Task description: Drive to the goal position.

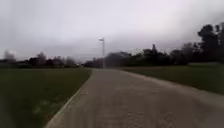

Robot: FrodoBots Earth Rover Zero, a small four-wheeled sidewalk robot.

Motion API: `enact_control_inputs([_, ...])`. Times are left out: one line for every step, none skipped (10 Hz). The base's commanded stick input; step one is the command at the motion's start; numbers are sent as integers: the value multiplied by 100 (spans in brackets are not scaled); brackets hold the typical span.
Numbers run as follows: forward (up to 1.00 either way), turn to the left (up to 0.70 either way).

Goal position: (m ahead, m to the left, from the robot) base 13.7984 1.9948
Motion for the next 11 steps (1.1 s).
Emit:
enact_control_inputs([85, 0])
enact_control_inputs([85, 0])
enact_control_inputs([85, 0])
enact_control_inputs([85, 0])
enact_control_inputs([85, 0])
enact_control_inputs([85, 0])
enact_control_inputs([85, 0])
enact_control_inputs([85, 0])
enact_control_inputs([85, 0])
enact_control_inputs([85, 0])
enact_control_inputs([85, 0])
